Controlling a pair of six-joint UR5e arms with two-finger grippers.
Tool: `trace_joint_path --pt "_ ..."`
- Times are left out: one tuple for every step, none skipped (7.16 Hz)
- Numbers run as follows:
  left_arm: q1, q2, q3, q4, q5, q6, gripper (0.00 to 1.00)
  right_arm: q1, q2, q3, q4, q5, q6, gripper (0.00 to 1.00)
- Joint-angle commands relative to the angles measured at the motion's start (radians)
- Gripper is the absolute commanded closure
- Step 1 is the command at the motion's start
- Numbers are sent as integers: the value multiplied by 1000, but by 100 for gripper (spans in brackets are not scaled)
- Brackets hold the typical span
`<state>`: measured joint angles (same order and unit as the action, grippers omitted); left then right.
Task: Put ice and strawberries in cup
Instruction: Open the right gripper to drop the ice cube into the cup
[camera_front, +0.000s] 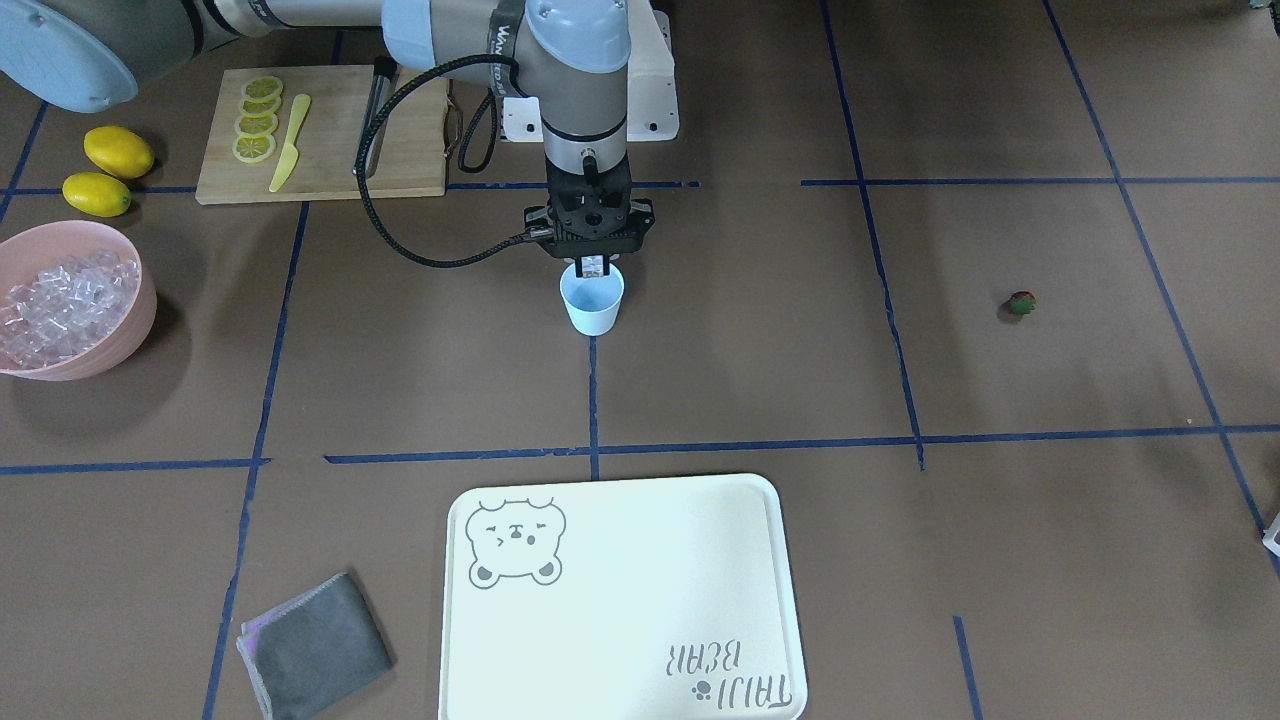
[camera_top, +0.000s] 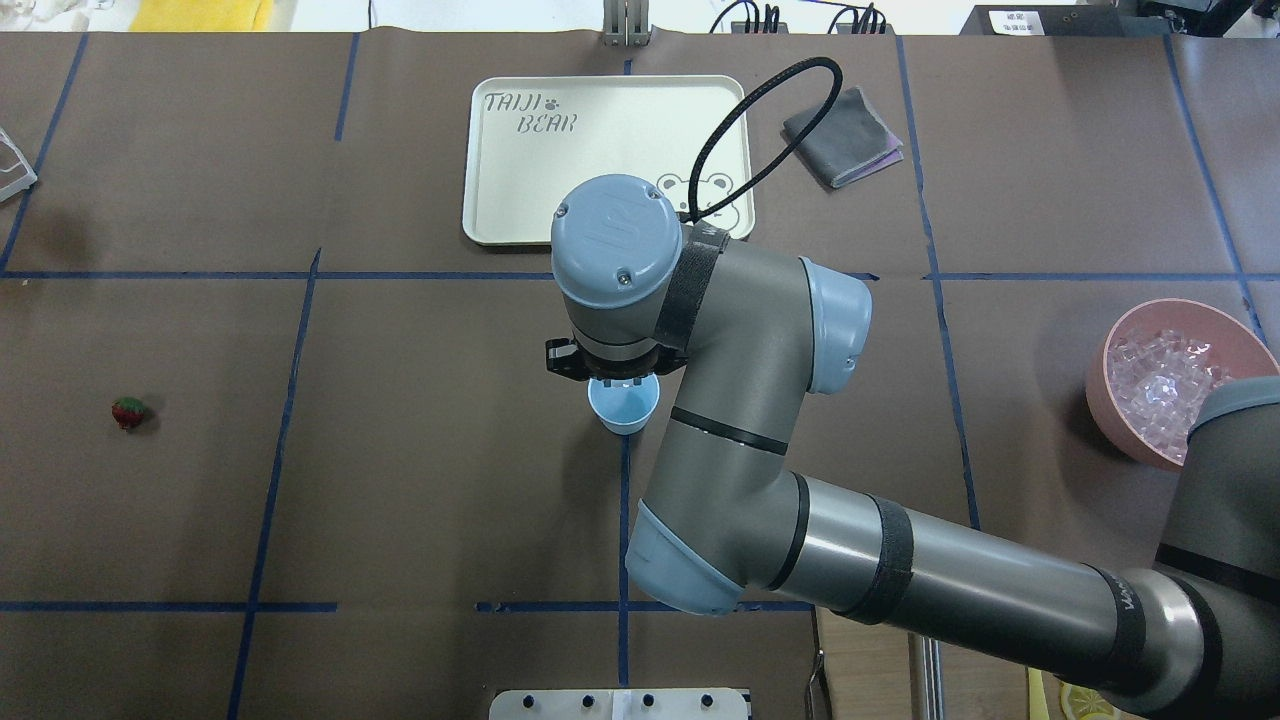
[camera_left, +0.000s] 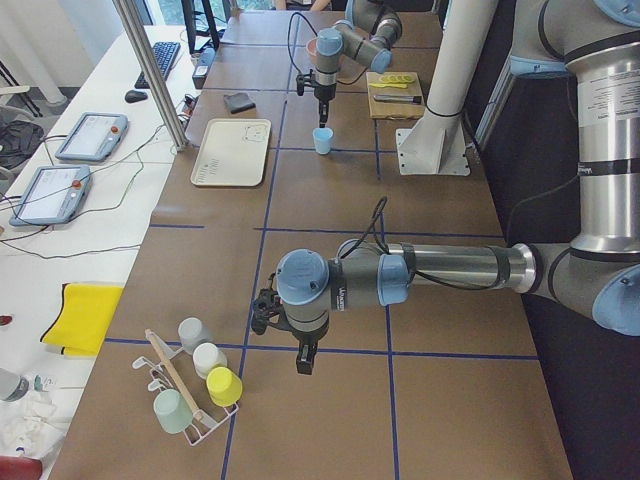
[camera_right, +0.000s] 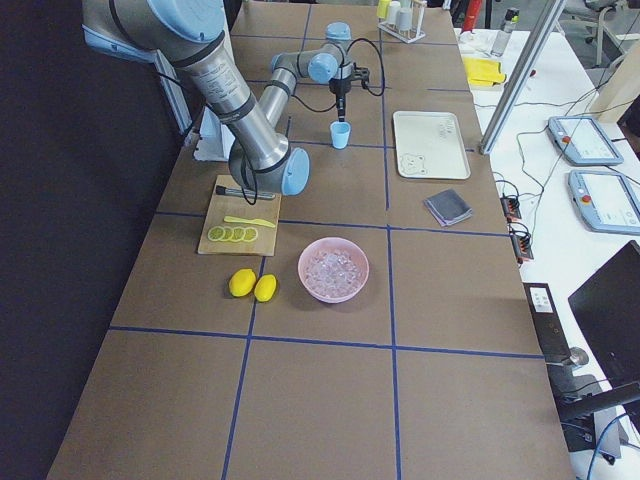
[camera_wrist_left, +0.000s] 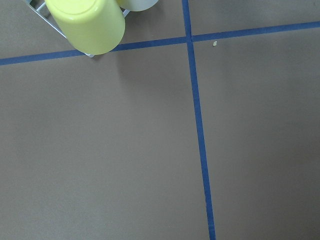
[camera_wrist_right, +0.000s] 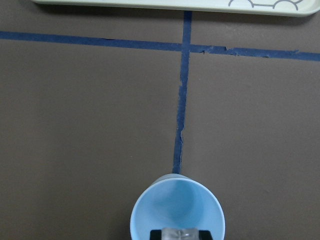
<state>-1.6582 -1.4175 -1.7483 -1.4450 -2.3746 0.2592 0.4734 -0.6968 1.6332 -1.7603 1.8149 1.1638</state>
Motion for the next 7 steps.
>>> trace_joint_path --pt "0 0 0 0 0 0 0 -3 -1 -1 1 -2 -1 41" --pt "0 0 0 0 0 0 0 -3 0 2 -1 -2 -1 1" --pt "0 0 -2 0 0 0 0 -3 0 0 -1 0 0 1" --pt "0 0 -3 0 -2 0 0 -1 0 2 -1 0 1 1" --pt "0 0 -3 0 -2 0 0 4 0 10 -4 0 -1 1" --pt "0 0 -2 0 -2 0 0 37 -1 11 -4 6 -4 1" --pt "0 2 0 0 0 0 0 104 -22 29 -5 67 -50 1"
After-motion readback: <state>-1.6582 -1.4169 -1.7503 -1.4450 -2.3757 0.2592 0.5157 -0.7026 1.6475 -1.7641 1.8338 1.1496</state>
